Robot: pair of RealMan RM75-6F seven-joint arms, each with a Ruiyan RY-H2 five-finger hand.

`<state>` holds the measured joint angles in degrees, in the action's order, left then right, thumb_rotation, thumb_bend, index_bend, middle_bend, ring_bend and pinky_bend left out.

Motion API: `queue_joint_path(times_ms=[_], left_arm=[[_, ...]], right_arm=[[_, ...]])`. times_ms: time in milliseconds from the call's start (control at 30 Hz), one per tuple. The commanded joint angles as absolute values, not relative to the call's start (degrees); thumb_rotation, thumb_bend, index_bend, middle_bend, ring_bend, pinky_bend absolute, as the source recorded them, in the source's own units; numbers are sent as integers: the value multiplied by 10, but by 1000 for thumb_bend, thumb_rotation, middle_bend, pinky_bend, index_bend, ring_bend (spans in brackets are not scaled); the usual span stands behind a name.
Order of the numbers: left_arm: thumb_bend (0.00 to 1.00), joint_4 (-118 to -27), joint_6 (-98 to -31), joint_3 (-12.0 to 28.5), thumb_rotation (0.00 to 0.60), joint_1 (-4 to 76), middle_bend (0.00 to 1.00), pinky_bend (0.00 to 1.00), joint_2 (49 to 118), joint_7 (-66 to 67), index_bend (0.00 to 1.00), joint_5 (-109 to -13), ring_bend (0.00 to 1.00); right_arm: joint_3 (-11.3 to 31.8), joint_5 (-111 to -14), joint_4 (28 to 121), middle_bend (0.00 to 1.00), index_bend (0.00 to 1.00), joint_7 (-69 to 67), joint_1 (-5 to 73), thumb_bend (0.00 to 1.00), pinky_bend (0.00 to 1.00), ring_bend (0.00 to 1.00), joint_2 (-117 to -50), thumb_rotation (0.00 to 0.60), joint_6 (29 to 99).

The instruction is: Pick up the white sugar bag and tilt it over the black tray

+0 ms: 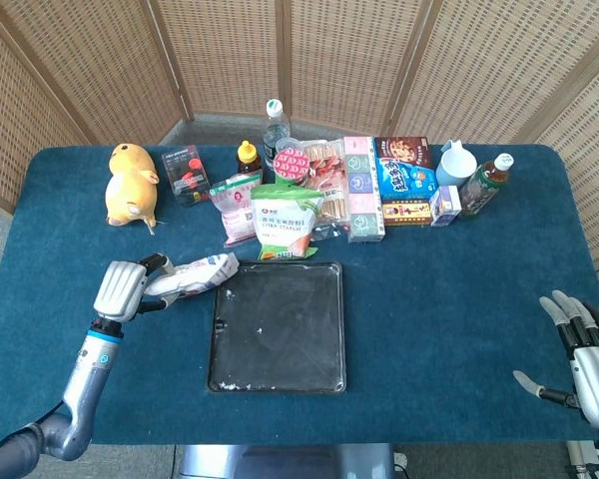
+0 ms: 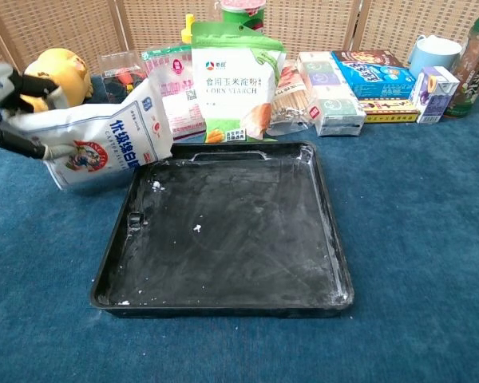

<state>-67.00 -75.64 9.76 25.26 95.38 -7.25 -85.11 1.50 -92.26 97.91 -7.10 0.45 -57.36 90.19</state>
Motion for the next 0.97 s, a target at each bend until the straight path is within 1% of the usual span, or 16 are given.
queue_joint_path(times_ms=[33, 67, 100, 133, 167, 200, 267, 333, 367, 400, 467, 533, 633, 867, 933, 967], left_arm=[[514, -629, -762, 90, 600, 247, 817, 708, 989, -117, 905, -842, 788], [500, -626, -758, 81, 600, 249, 753, 637, 988, -130, 875, -850, 718], [479, -626, -754, 73, 600, 250, 620, 528, 984, -141, 782, -858, 586], [457, -627, -749, 66, 600, 250, 496, 446, 978, -151, 687, -863, 475], [417, -628, -748, 64, 600, 250, 299, 328, 975, -154, 506, -864, 313], [373, -630, -749, 64, 596, 250, 139, 232, 974, -157, 337, -865, 185], [296, -634, -758, 63, 552, 249, 15, 148, 970, -169, 144, -871, 75], [235, -635, -779, 64, 504, 247, 0, 126, 968, -182, 56, -881, 42], [205, -635, -794, 65, 496, 245, 0, 124, 967, -191, 32, -888, 39], [178, -640, -825, 69, 493, 242, 0, 124, 964, -204, 21, -901, 38], [139, -651, -854, 66, 489, 235, 0, 123, 953, -209, 14, -916, 38], [106, -667, -866, 63, 486, 231, 0, 115, 939, -205, 12, -925, 34], [61, -695, -880, 56, 465, 225, 0, 103, 915, -194, 4, -937, 26], [37, -769, -901, 44, 464, 210, 0, 103, 854, -166, 0, -953, 24], [33, -790, -904, 42, 468, 203, 0, 102, 831, -144, 0, -953, 24], [32, -801, -908, 41, 469, 192, 0, 103, 807, -110, 0, -945, 24]], right_arm=[[15, -921, 978, 19, 35, -72, 5, 0, 37, 45, -574, 491, 901], [15, -921, 978, 18, 35, -72, 5, 0, 37, 45, -573, 489, 901], [16, -920, 978, 18, 35, -73, 5, 0, 37, 45, -573, 489, 901], [16, -920, 977, 19, 35, -74, 5, 0, 37, 46, -573, 489, 901], [16, -919, 977, 19, 35, -74, 5, 0, 37, 46, -573, 490, 901], [16, -919, 977, 19, 35, -74, 5, 0, 37, 46, -573, 489, 901], [16, -919, 977, 19, 35, -75, 5, 0, 37, 47, -573, 493, 900], [16, -919, 976, 19, 35, -76, 6, 0, 37, 47, -573, 491, 899], [16, -919, 976, 18, 35, -76, 6, 0, 37, 47, -572, 490, 899], [16, -920, 977, 19, 35, -76, 6, 0, 37, 47, -573, 491, 899], [15, -921, 977, 19, 35, -74, 6, 0, 37, 47, -573, 493, 899], [15, -922, 978, 19, 35, -73, 6, 0, 37, 47, -573, 493, 899], [14, -924, 980, 19, 35, -72, 5, 0, 37, 47, -573, 493, 901], [14, -925, 982, 19, 35, -72, 4, 0, 37, 48, -571, 493, 905], [14, -925, 982, 19, 35, -72, 3, 0, 37, 48, -571, 493, 905], [14, -925, 982, 19, 35, -72, 3, 0, 37, 48, -570, 491, 907]])
